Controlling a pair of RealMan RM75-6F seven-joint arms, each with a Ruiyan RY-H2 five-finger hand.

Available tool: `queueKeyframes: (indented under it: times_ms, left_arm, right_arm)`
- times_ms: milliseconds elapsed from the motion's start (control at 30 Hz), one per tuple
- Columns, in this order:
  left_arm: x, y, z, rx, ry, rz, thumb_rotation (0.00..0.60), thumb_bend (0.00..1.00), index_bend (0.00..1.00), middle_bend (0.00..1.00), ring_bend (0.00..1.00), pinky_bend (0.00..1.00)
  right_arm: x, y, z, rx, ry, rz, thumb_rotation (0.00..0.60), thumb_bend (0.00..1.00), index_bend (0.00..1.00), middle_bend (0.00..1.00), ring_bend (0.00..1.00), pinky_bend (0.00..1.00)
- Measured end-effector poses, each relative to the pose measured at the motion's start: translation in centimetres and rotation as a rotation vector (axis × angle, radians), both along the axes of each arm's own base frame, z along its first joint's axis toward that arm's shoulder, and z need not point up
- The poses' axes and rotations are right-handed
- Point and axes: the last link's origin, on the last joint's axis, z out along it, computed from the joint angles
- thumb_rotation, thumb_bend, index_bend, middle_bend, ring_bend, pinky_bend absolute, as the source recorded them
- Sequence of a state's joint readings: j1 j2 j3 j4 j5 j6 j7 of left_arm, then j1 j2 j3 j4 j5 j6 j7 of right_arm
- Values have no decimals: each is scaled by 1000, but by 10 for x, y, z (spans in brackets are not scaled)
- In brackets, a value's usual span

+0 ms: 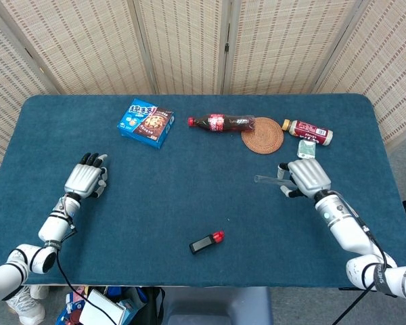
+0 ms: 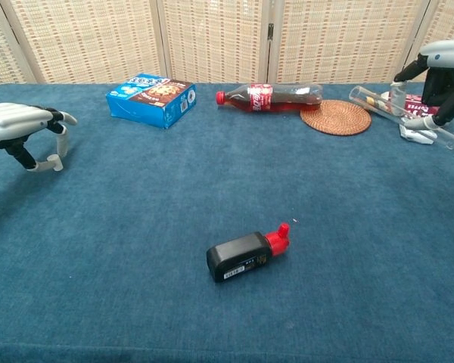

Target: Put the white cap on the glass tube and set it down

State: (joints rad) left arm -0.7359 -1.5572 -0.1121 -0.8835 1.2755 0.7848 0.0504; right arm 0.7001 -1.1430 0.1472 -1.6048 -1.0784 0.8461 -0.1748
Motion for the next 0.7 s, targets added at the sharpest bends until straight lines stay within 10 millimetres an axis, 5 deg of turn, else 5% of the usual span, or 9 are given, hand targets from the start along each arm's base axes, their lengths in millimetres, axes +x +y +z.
queueKeyframes:
  times_ms: [700]
  left_arm:
    - [2,5,8,30,-44,-17,600,394,541,0,0,0]
  right_arm:
    - [-2,0,-2,3,2,-5,600,604,845,1000,1000,1000]
